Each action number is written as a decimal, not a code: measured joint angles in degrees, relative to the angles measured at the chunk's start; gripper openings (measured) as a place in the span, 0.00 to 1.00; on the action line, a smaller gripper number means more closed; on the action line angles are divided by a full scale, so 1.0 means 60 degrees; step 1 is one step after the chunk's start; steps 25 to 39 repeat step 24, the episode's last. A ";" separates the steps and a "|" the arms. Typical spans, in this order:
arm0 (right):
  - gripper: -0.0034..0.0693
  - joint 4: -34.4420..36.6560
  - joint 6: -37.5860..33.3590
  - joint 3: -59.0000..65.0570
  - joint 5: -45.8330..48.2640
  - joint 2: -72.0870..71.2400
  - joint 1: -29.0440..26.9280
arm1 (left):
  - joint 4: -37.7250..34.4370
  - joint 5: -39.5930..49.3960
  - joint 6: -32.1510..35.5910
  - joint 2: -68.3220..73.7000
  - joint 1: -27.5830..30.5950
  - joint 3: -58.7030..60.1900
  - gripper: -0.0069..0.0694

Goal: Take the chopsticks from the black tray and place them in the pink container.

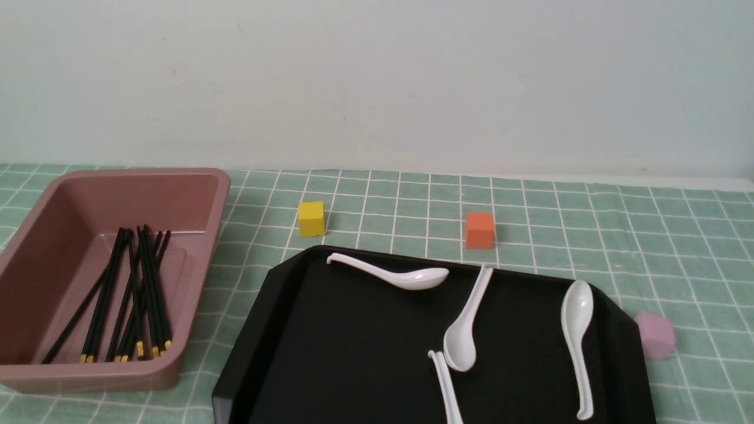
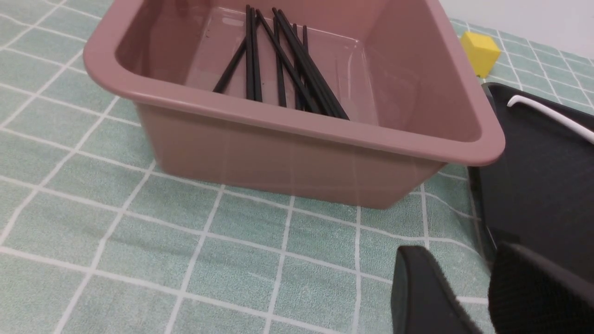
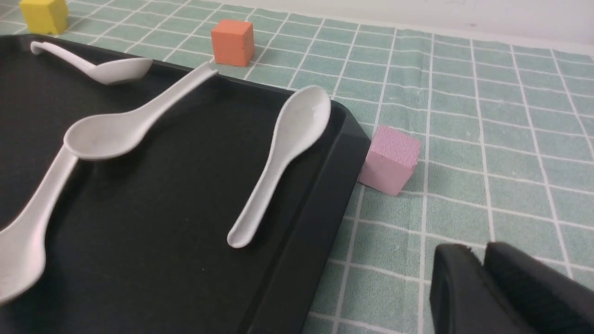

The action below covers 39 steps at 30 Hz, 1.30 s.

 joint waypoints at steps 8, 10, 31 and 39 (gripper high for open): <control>0.21 0.0000 0.0000 0.0000 0.0000 0.0000 0.0000 | 0.0000 0.0000 0.0000 0.0000 0.0000 0.0000 0.40; 0.21 0.0000 0.0000 0.0000 0.0000 0.0000 0.0000 | 0.0000 0.0000 0.0000 0.0000 0.0000 0.0000 0.40; 0.24 0.0000 0.0000 0.0000 0.0000 0.0000 0.0000 | 0.0000 0.0000 0.0000 0.0000 0.0000 0.0000 0.40; 0.24 0.0000 0.0000 0.0000 0.0000 0.0000 0.0000 | 0.0000 0.0000 0.0000 0.0000 0.0000 0.0000 0.40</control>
